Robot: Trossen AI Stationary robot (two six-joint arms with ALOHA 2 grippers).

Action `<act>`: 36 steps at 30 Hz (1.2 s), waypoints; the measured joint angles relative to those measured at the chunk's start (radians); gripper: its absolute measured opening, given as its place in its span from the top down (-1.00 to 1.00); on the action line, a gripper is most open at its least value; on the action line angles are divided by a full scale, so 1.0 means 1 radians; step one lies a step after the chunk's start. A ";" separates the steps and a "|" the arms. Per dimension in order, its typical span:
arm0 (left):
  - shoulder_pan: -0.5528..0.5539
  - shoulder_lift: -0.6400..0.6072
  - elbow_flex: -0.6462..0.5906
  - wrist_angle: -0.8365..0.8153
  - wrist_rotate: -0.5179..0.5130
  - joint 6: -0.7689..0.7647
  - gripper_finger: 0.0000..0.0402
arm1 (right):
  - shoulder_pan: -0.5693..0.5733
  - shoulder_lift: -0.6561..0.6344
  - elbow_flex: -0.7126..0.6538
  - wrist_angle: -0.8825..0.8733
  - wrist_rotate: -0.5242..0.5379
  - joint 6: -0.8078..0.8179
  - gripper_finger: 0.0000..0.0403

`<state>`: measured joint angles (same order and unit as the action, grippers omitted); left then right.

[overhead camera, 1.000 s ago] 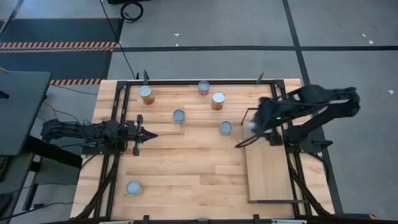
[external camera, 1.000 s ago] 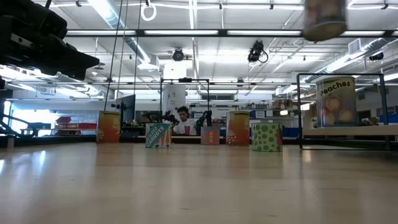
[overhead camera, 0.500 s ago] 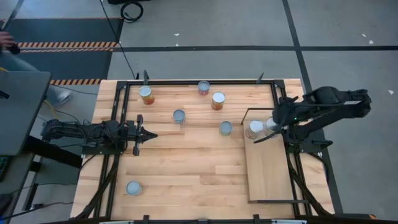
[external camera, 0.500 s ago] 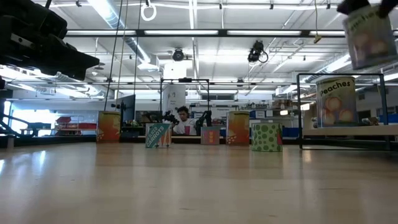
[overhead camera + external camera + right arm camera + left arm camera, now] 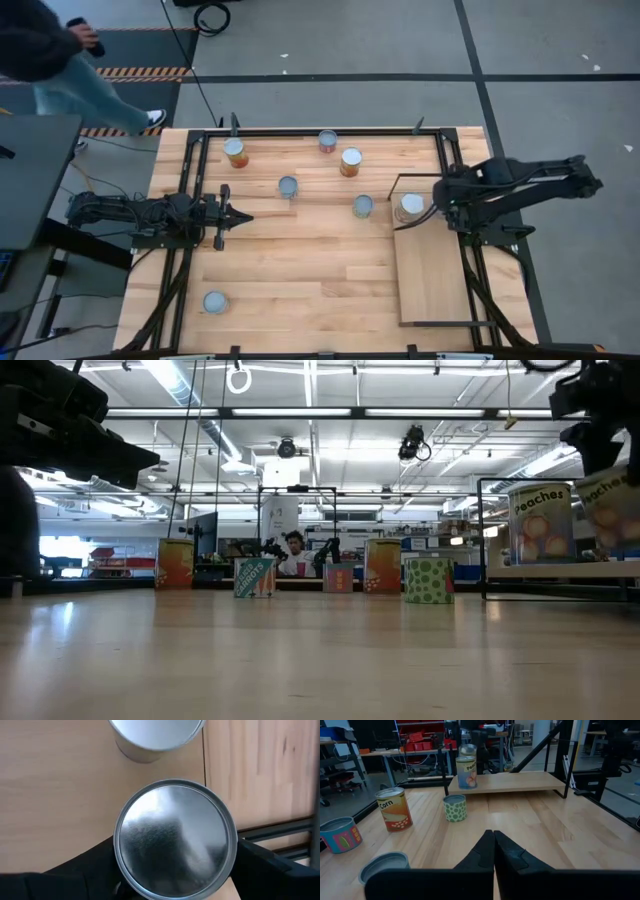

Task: Pick and place cans onto a shelf
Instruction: Put the canned peaches on the shelf aligned with the canned peaches

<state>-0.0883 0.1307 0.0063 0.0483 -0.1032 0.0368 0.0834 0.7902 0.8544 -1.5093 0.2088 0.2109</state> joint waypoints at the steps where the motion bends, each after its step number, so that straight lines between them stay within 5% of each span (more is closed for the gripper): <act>1: 0.000 0.000 0.000 0.000 0.000 0.000 0.98 | -0.006 0.000 -0.013 0.015 0.001 -0.002 -0.58; 36: 0.000 0.000 0.000 0.000 0.000 0.000 0.98 | -0.200 0.002 -0.054 0.094 -0.106 -0.027 -0.63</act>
<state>-0.0883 0.1310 0.0059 0.0483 -0.1035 0.0372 -0.1171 0.7925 0.8003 -1.4154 0.1028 0.1838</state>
